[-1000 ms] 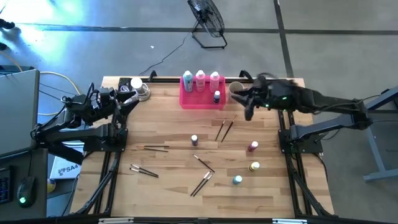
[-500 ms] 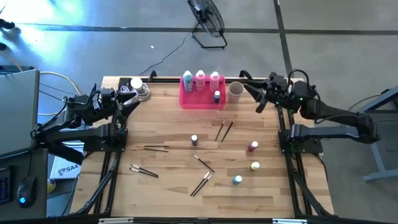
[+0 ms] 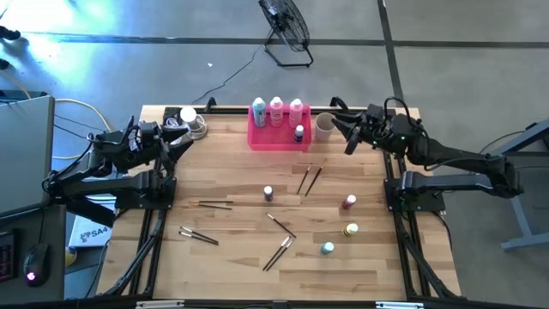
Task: Pick & Place Paint Supplies
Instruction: Put the orange paintbrush into the white cup
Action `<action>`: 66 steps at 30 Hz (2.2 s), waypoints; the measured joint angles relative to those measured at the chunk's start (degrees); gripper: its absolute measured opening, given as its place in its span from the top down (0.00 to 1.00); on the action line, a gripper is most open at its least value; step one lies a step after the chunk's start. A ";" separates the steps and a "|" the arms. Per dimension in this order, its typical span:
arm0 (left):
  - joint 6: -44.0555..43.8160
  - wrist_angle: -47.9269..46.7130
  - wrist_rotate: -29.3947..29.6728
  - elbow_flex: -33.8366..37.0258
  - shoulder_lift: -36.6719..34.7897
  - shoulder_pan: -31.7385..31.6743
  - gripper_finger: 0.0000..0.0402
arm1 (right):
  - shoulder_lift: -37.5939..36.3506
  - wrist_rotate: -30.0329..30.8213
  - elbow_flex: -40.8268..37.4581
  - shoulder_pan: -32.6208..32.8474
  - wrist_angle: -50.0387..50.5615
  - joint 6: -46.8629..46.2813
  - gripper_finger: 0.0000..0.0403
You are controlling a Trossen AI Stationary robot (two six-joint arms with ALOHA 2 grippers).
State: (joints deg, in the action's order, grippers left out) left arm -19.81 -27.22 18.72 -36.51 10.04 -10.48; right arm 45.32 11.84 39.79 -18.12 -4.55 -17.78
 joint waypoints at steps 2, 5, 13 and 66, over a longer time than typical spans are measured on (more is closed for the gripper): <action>0.00 0.02 0.02 0.00 0.01 -0.01 0.32 | 0.00 -0.14 0.00 -0.01 0.00 -0.09 0.76; 0.00 0.02 0.02 0.00 0.01 0.00 0.32 | 0.00 -0.42 0.00 0.01 0.01 -0.24 0.76; 0.00 0.27 0.05 0.00 0.01 -0.01 0.32 | 0.00 -0.34 0.00 -0.01 0.01 7.35 0.76; 0.99 3.04 5.96 0.00 -0.02 -0.01 0.32 | 8.91 6.54 10.80 1.84 2.53 -25.96 0.89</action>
State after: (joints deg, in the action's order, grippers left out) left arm -18.83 -24.18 24.68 -36.51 10.02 -10.49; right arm 54.23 18.38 50.59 -16.28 -2.02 -43.74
